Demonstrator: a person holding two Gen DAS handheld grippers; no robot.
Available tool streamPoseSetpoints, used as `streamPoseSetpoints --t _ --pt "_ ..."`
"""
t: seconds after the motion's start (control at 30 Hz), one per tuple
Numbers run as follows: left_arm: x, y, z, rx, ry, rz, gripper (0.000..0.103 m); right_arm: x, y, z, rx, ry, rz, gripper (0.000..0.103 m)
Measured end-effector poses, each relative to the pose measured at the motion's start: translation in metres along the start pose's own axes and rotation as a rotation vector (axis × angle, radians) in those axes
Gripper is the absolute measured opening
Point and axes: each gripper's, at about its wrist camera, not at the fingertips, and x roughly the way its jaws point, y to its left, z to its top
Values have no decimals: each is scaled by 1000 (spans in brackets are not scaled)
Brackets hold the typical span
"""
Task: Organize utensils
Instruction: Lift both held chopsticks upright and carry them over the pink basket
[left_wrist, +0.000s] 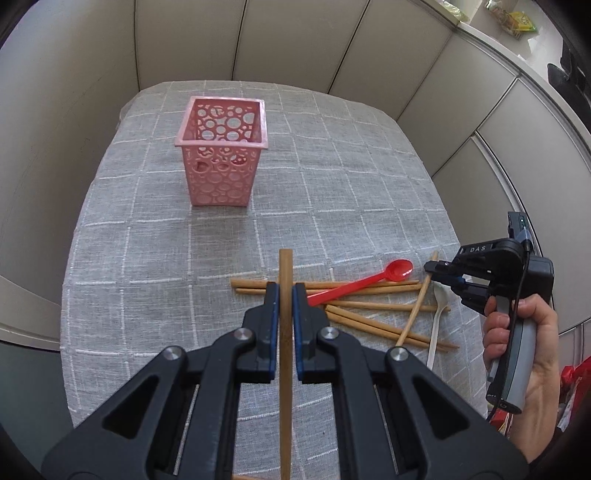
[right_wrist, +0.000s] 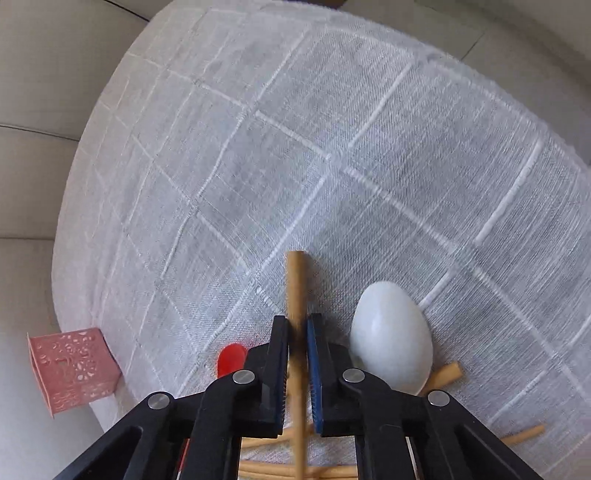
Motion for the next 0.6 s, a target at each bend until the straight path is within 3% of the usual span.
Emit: streamPoseSetpoints --t 0.23,0.4,0.6 --pt "-45 10 24 -30 -152 1 8 -52 8 -7 -67 -83 104 9" --pt "-90 10 44 -45 -297 14 8 -120 41 -29 -203 -265 195 9" --pt "-139 2 71 -9 -501 94 8 -190 90 -55 -366 -489 311 9"
